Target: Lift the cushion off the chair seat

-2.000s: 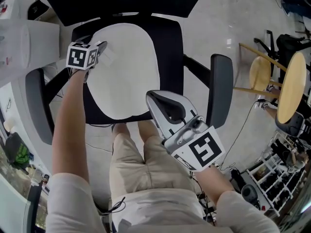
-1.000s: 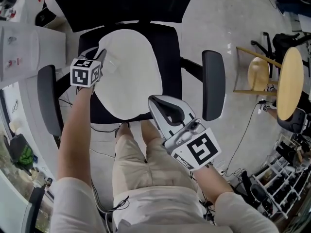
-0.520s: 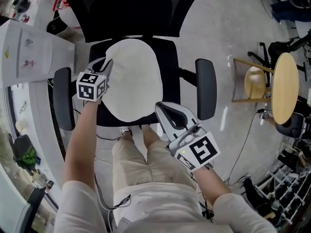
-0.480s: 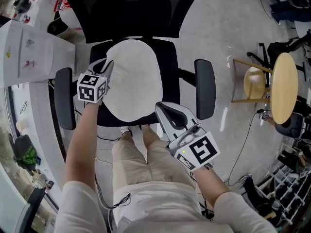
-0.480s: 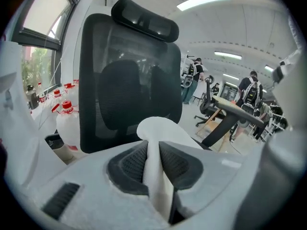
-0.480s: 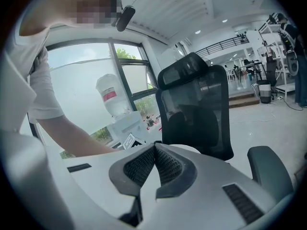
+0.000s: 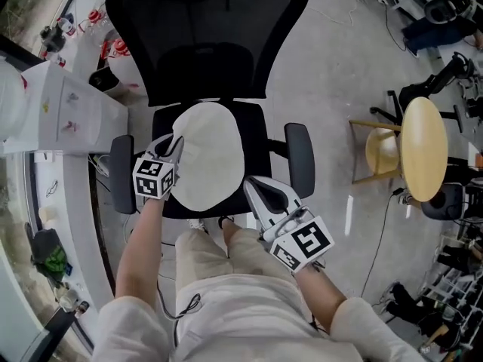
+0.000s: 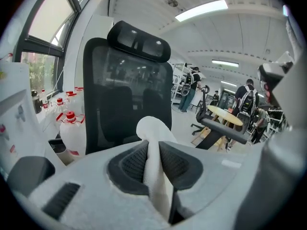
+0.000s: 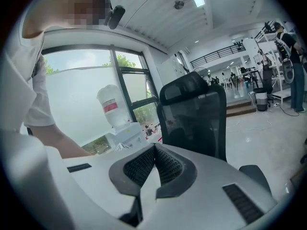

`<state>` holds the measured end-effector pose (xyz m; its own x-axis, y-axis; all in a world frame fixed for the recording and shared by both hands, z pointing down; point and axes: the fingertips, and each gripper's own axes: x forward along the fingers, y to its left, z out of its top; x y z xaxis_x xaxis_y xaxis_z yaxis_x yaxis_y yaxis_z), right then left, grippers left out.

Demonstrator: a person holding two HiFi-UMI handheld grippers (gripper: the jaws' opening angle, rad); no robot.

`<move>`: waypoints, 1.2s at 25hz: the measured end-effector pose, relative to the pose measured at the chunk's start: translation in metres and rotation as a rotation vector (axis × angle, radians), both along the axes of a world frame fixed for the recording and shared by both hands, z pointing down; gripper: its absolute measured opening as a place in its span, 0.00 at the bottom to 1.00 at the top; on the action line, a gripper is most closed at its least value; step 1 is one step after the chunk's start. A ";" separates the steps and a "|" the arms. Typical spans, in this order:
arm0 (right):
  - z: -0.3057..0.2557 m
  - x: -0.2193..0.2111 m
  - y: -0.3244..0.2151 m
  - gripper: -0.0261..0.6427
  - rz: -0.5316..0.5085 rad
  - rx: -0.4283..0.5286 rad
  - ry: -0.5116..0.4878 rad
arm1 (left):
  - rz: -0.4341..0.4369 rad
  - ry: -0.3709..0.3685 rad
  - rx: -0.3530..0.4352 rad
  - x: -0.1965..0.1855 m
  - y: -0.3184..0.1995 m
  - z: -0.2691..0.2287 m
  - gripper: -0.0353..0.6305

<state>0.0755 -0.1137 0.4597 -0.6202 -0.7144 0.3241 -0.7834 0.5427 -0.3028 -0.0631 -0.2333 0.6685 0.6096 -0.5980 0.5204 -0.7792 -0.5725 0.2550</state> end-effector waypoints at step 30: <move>-0.183 0.004 -0.064 0.04 0.058 0.376 -0.028 | -0.290 0.157 0.558 -0.115 0.005 -0.338 0.14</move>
